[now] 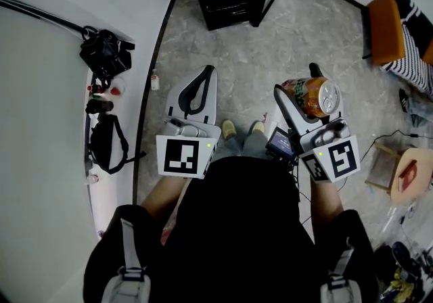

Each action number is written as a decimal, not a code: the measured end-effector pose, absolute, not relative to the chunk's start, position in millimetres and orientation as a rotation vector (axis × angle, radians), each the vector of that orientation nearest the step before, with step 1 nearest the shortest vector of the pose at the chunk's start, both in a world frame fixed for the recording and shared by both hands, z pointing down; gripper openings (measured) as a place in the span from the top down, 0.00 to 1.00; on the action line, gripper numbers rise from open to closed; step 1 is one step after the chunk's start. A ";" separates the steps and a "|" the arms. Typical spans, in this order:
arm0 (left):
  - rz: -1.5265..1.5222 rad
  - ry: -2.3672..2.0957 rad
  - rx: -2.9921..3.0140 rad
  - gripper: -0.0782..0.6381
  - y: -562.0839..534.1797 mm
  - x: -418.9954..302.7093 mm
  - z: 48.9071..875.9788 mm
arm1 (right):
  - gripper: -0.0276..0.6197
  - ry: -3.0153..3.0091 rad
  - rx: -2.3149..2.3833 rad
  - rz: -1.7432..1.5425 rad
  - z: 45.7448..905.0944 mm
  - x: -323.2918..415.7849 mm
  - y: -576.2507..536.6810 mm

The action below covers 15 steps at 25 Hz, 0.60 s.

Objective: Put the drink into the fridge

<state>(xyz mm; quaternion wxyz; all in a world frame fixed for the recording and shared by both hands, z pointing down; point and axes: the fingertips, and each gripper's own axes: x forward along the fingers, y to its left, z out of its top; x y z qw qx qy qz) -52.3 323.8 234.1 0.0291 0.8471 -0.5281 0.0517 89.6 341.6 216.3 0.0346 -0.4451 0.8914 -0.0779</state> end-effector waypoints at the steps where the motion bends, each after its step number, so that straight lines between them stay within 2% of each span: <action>1: 0.155 -1.629 2.616 0.88 325.2 -54.8 234.9 | 0.41 2.734 -1.365 -0.238 215.9 86.6 343.6; 15: 0.158 -1.640 2.626 0.88 301.9 -39.0 230.9 | 0.41 2.733 -1.340 -0.209 209.8 99.2 317.5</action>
